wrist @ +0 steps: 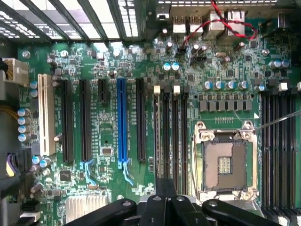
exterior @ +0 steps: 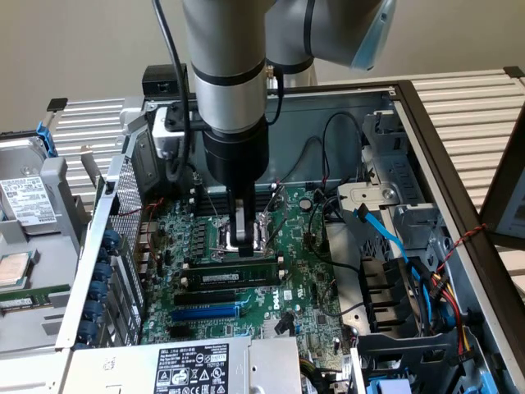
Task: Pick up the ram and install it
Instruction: 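Press down the ram until it locks into place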
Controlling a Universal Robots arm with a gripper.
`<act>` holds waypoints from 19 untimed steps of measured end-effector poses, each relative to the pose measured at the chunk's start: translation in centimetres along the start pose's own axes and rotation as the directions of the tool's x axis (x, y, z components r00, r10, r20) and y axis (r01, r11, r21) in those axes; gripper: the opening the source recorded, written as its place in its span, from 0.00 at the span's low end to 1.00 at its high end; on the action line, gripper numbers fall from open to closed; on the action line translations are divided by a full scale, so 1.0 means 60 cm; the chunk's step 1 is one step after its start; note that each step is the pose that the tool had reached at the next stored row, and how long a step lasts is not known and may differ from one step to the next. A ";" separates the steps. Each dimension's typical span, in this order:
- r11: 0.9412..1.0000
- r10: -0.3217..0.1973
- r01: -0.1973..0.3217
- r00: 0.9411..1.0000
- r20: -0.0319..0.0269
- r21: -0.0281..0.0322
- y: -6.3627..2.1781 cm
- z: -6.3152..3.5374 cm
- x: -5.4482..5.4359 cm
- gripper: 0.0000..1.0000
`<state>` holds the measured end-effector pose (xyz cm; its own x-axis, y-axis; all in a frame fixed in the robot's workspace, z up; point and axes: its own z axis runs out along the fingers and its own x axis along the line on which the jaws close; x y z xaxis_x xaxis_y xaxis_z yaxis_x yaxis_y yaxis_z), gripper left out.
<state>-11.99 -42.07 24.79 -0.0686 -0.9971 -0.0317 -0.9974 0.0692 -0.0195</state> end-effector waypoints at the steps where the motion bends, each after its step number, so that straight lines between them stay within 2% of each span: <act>1: 1.000 0.000 0.000 1.000 0.000 0.000 -0.008 0.001 -0.001 0.11; 4: 1.000 0.000 0.000 1.000 0.000 0.000 -0.029 0.009 -0.002 0.11; 5: 1.000 0.000 0.000 1.000 0.000 0.000 -0.030 0.012 -0.002 0.11; 8: 1.000 0.000 0.000 1.000 0.000 0.002 -0.030 0.021 -0.001 0.11; 19: 1.000 0.000 0.000 1.000 0.000 0.005 -0.030 0.029 -0.001 0.11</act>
<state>-10.18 -42.07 23.10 -0.0684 -0.9971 -0.0321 -0.9973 0.0692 -0.0240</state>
